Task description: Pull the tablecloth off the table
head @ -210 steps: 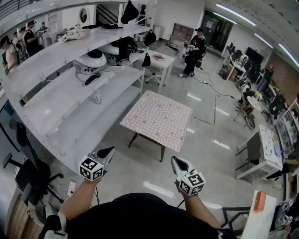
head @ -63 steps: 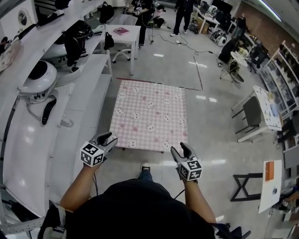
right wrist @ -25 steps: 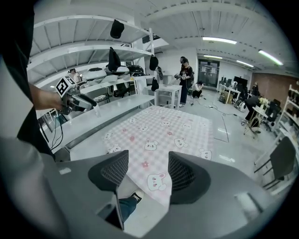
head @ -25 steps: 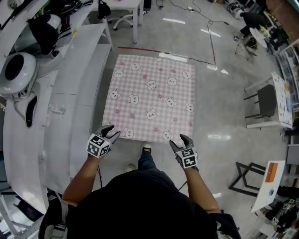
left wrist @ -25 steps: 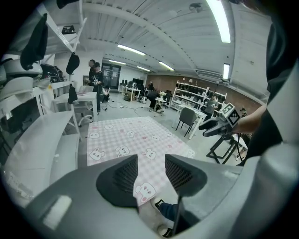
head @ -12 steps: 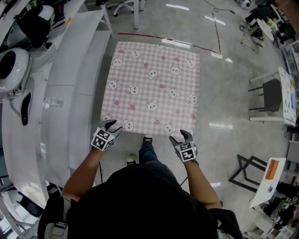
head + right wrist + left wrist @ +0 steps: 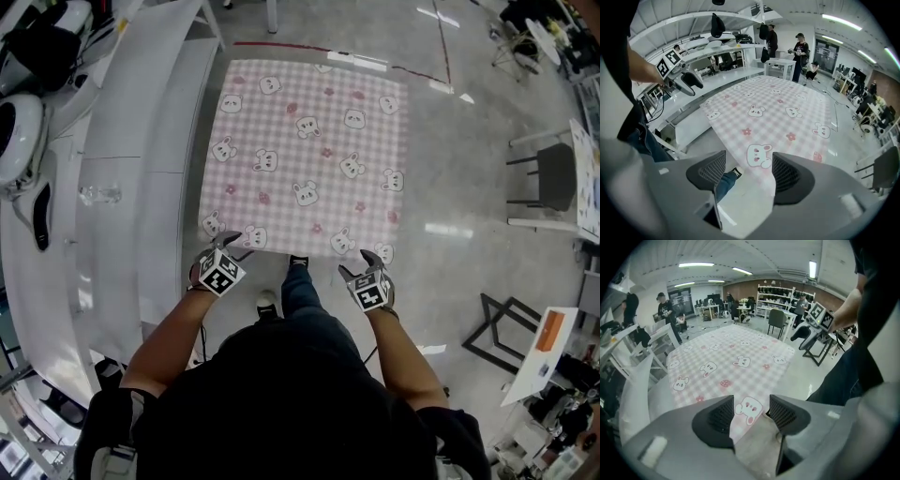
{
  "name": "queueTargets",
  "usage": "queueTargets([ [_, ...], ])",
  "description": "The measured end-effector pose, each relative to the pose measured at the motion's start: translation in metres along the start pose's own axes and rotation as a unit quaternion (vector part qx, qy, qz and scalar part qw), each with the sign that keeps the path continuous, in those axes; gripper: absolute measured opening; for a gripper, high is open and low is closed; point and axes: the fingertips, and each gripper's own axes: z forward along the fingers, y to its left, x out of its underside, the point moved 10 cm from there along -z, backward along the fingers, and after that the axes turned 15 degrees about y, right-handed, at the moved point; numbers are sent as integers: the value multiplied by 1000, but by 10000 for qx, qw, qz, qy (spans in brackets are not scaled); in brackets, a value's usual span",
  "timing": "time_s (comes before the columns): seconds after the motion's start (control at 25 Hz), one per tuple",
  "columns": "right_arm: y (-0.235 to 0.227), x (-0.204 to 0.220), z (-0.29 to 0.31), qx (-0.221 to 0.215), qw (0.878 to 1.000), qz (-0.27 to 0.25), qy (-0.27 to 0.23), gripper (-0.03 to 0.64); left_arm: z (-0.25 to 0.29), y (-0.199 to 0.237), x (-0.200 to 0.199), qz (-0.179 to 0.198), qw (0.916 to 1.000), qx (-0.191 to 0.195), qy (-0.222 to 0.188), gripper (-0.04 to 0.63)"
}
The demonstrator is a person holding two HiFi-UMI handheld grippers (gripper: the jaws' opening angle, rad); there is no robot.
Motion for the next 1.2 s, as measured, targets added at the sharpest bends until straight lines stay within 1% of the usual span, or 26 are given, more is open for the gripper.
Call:
queueTargets([
  [0.24,5,2,24,53,9988,-403,256,340,29,-6,6,454,9979,-133,436,255],
  [0.32,6,2,33,104,9977,-569,357,344,41,-9,9,739,9950,-201,643,259],
  [0.44,10,6,46,309,9923,-1040,603,354,58,-19,12,1237,9873,-253,959,270],
  [0.56,12,8,58,429,9858,-1395,825,368,72,-21,14,1488,9813,-365,1166,275],
  [0.68,16,9,69,470,9825,-1577,874,382,89,-20,21,1775,9701,-584,1548,278],
  [0.76,16,9,75,532,9806,-1656,899,394,101,-19,25,1894,9642,-722,1709,283],
  [0.84,16,8,80,602,9793,-1692,936,406,110,-16,28,1971,9602,-807,1806,293],
  [1.0,20,4,90,725,9748,-1836,1040,431,125,-11,35,2139,9515,-1021,1960,342],
  [1.12,16,5,97,761,9709,-1948,1165,452,139,-13,32,2273,9463,-1181,1971,364],
  [1.2,16,3,101,871,9663,-2084,1238,463,147,-16,32,2398,9433,-1269,1914,374],
])
